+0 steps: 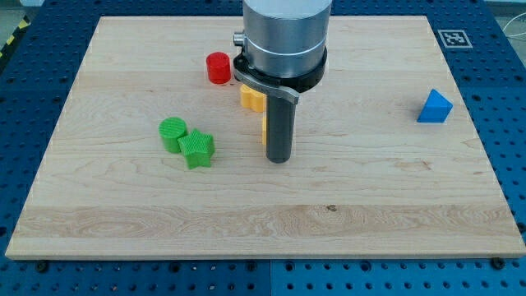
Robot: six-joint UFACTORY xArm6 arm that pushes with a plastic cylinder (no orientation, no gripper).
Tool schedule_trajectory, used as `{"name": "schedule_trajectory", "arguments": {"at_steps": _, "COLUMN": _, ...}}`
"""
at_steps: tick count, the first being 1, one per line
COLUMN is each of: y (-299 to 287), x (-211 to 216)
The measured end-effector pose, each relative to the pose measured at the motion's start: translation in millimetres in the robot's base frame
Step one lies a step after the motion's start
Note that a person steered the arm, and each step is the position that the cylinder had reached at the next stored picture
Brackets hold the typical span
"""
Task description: Push the yellow hexagon to the bottom of the yellow heart
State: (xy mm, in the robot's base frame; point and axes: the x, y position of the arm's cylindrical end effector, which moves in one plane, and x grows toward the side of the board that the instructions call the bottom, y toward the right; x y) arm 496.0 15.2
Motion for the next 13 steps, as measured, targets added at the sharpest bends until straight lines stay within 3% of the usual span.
{"name": "schedule_trajectory", "arguments": {"at_steps": 3, "y": 47.2, "x": -12.4}}
{"name": "schedule_trajectory", "arguments": {"at_steps": 8, "y": 10.8, "x": -11.8}}
{"name": "schedule_trajectory", "arguments": {"at_steps": 11, "y": 53.3, "x": -26.7}}
{"name": "schedule_trajectory", "arguments": {"at_steps": 13, "y": 20.8, "x": -29.5}}
